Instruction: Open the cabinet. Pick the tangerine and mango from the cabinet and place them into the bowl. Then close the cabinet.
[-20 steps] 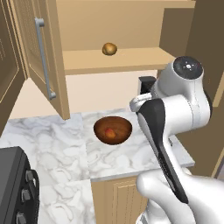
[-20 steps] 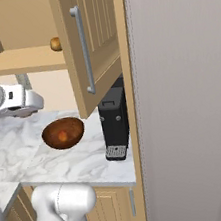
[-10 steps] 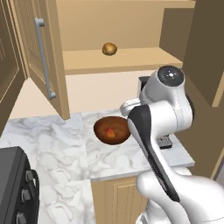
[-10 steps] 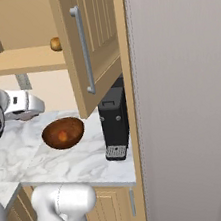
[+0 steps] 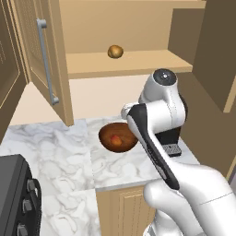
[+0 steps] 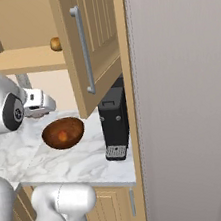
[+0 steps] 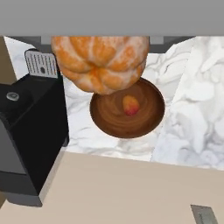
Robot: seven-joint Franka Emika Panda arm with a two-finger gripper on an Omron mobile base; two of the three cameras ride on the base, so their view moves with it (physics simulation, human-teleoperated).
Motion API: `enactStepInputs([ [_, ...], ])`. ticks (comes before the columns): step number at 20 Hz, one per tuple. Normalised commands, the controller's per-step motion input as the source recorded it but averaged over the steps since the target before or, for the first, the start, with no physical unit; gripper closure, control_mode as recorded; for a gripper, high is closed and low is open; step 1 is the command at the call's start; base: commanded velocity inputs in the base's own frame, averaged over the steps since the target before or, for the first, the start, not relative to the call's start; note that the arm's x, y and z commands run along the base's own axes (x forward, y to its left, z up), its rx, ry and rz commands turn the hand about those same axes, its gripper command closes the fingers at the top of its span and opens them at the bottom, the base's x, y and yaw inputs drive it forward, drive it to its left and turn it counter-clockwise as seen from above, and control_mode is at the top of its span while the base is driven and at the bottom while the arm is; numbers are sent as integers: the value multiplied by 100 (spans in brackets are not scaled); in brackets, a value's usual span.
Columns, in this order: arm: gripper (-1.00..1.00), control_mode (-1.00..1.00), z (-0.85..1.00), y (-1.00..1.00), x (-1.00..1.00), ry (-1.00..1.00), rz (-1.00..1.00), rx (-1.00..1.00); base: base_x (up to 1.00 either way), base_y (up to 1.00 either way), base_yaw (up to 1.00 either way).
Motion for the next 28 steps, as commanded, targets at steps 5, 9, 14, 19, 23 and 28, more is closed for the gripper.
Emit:
enactStepInputs([
  [5, 100, -100, -43, 11, 63, 11, 0, 2, 0, 0, 0],
  [9, 100, -100, -58, 4, 41, 3, 0, 1, 0, 0, 0],
  [14, 100, -100, -69, 0, 18, 0, 3, 0, 0, 0, 0],
  [19, 100, -100, -50, 3, 21, 0, 1, 1, 0, 0, 0],
  [23, 100, -100, -28, 14, 42, 0, 0, 1, 0, 0, 0],
  [28, 100, -100, -18, 13, 56, 0, 0, 0, 0, 0, 0],
])
